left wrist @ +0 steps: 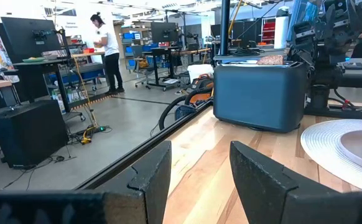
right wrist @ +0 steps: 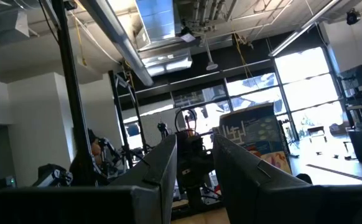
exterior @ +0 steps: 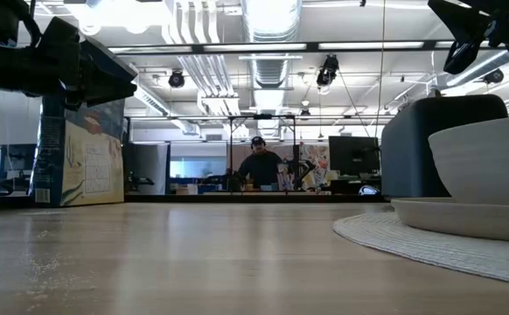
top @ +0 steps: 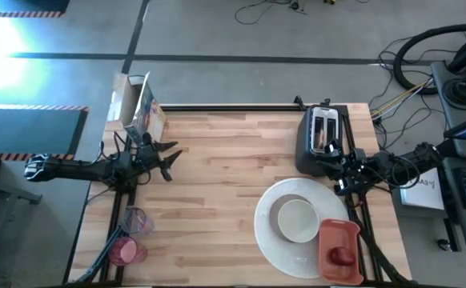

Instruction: Arrange a breakfast setting

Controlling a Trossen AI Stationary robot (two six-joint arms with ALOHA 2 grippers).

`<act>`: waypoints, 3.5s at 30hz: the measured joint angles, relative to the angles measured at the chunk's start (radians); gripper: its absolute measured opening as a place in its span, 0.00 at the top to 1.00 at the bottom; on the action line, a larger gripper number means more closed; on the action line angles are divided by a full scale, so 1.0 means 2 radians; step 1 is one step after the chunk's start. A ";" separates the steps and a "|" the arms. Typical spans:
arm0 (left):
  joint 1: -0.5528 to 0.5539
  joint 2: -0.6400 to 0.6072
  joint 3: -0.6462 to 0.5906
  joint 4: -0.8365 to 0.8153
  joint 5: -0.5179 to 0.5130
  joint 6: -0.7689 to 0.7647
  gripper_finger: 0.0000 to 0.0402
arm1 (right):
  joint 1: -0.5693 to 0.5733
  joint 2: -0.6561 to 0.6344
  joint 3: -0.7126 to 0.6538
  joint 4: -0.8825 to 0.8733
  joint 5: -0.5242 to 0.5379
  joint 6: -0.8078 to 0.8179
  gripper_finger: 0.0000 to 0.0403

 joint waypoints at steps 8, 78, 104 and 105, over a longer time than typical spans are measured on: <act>0.000 0.000 0.000 0.000 0.000 0.000 0.63 | 0.000 0.000 0.000 0.000 0.000 0.000 0.76; 0.001 0.100 0.216 -0.191 0.062 -0.128 0.63 | 0.000 0.000 0.000 0.000 0.000 0.000 0.76; -0.031 0.356 0.484 -0.616 0.203 -0.354 0.63 | 0.000 0.000 0.000 0.000 0.000 0.000 0.76; -0.038 0.359 0.484 -0.617 0.208 -0.367 0.63 | 0.000 0.000 0.000 0.000 0.000 0.000 0.76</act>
